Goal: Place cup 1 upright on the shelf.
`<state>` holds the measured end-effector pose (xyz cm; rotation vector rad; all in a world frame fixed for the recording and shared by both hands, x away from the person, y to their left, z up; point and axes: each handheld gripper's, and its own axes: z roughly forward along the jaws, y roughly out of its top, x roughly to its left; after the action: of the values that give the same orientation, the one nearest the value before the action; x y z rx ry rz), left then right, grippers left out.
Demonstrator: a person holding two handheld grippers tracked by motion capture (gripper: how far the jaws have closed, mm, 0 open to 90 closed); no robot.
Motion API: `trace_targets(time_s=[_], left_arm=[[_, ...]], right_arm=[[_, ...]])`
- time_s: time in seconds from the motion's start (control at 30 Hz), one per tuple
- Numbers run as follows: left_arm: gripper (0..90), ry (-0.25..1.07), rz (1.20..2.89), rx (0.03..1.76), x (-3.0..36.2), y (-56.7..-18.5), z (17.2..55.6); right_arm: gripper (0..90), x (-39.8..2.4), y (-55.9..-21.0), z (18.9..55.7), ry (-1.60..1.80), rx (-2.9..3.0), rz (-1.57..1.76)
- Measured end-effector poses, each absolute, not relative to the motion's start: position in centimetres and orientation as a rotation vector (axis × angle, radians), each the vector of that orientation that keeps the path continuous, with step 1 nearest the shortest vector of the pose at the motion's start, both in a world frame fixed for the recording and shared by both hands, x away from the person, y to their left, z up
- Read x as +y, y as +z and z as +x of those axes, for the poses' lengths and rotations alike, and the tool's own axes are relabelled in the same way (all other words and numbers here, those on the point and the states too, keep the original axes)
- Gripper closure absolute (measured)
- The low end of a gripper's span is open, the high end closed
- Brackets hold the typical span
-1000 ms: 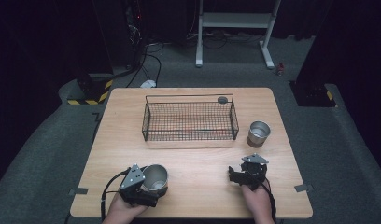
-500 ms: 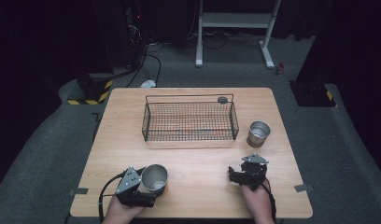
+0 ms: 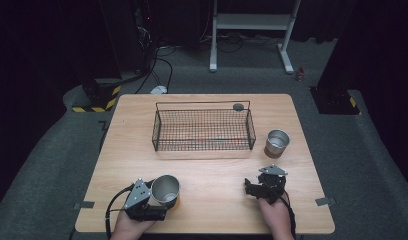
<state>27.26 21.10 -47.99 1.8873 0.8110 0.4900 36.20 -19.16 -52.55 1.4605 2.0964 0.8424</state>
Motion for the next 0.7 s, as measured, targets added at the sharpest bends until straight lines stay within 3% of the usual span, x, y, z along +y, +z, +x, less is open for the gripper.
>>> trace_targets(time_s=[0.7], left_arm=[[13.0, 0.577, 1.821, 0.931, 24.0, -48.3, 29.5]], right_arm=[[8.7, -19.2, -52.5, 36.2, 0.842, 2.097, 1.460]])
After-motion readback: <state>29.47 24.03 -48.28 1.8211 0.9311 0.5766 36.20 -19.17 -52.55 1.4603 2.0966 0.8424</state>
